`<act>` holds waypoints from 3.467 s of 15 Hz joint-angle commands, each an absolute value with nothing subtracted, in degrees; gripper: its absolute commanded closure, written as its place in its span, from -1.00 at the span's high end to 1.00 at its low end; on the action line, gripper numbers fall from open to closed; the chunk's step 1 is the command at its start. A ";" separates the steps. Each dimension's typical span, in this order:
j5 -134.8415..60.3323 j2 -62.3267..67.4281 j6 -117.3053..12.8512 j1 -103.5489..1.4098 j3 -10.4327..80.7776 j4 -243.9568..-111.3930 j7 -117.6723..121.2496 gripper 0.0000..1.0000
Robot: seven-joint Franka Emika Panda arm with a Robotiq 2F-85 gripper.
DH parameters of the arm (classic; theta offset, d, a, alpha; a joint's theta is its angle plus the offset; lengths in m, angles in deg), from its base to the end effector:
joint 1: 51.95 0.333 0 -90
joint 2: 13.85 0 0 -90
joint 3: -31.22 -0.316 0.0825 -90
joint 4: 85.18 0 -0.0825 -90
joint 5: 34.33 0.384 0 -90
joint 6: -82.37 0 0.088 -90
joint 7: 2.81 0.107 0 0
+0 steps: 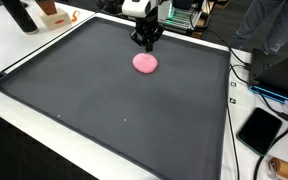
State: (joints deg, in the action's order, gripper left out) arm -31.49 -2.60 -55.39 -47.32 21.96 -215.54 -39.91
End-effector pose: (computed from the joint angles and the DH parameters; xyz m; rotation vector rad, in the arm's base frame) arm 0.5109 0.1272 0.2658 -2.7924 -1.2640 0.0783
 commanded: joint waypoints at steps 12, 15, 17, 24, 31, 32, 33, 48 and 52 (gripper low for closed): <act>-33.16 -11.95 -47.23 -46.54 22.45 -214.03 -36.74 -0.94; -32.11 -13.83 -44.84 -46.54 22.77 -213.24 -36.97 -0.94; -31.87 -15.05 -42.78 -46.42 22.98 -212.38 -36.59 -0.94; -31.71 -18.17 -36.36 -45.75 23.21 -209.35 -33.37 -0.94; -32.17 -19.96 -33.15 -44.90 23.15 -207.19 -32.41 -0.94; -32.70 -19.89 -32.77 -44.80 23.10 -206.95 -32.13 -0.94; -31.98 -18.99 -34.50 -44.84 23.37 -206.93 -32.86 -0.74; -20.07 -13.75 -27.55 -46.66 27.07 -200.61 -40.54 -0.94; -9.31 -8.89 -21.01 -50.59 30.53 -195.30 -49.83 -0.94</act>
